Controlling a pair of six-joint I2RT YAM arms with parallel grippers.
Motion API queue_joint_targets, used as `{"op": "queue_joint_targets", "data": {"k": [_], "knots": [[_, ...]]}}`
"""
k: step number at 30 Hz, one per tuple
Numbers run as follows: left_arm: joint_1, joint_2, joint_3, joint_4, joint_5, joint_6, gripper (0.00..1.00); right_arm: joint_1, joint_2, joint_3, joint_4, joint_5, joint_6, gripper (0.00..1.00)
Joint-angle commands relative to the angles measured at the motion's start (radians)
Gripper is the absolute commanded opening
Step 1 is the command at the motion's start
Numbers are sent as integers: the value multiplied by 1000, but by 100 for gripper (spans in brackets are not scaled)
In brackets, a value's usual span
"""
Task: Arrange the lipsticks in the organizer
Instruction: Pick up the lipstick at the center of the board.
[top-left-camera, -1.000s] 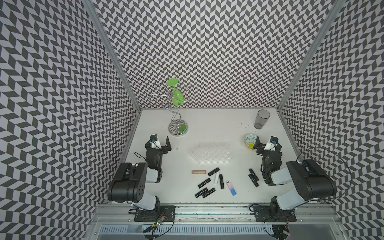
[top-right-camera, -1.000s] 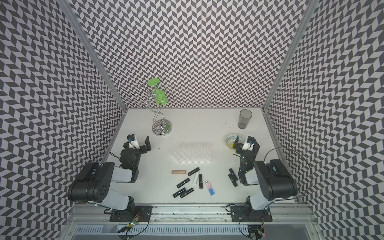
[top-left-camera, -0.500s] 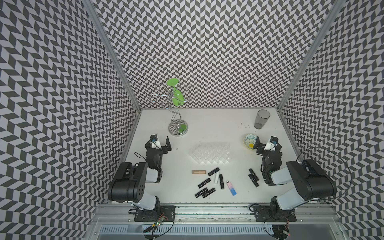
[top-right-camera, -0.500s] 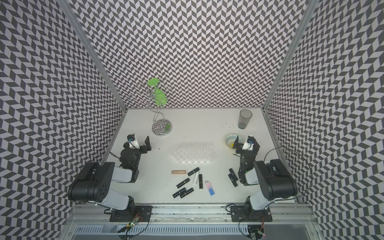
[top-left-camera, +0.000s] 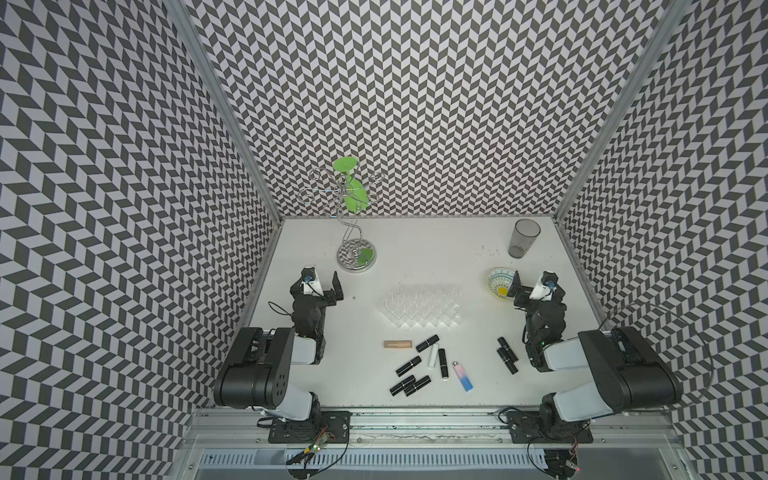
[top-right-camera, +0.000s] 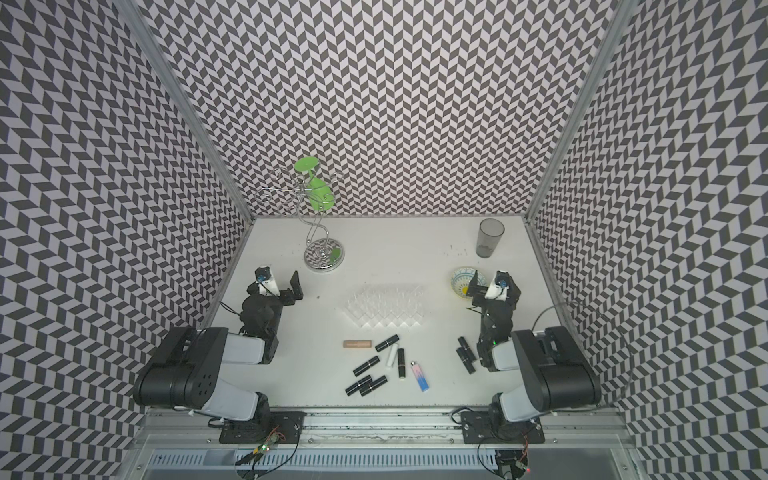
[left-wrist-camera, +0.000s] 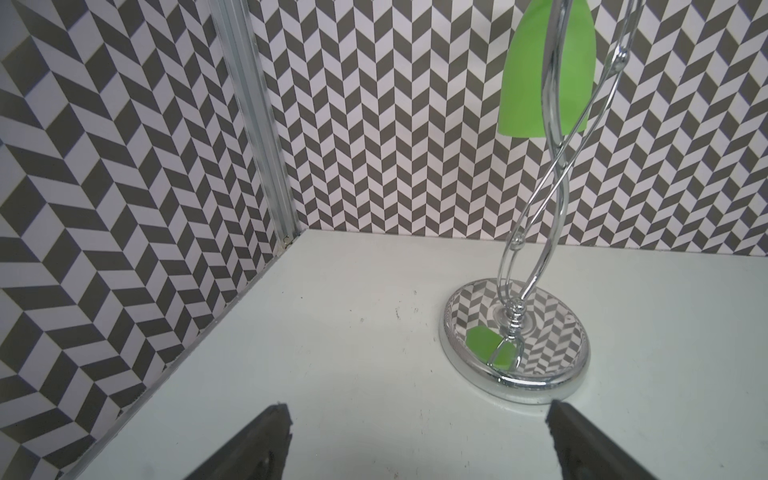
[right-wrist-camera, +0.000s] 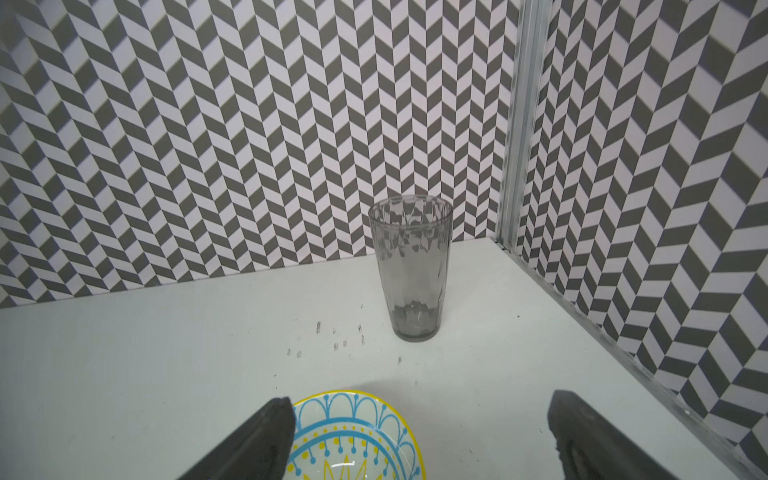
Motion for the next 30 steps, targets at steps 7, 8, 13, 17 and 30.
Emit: {"op": "queue_joint_targets", "data": {"k": [7, 8, 13, 17, 30], "knots": [[-246, -252, 185, -362, -289, 63, 100, 8, -344, 202, -587, -215, 167, 100], [-266, -283, 218, -435, -313, -8, 100, 5, -365, 234, -681, -191, 233, 100], [-274, -402, 306, -662, -116, -220, 100, -3, -520, 265, -909, -444, 330, 100], [-274, -434, 416, -891, 56, -376, 100, 44, -658, 295, -1152, -477, 413, 100], [-476, -599, 307, -954, 453, -594, 94, 463, -583, 386, -1691, -9, 593, 90]]}}
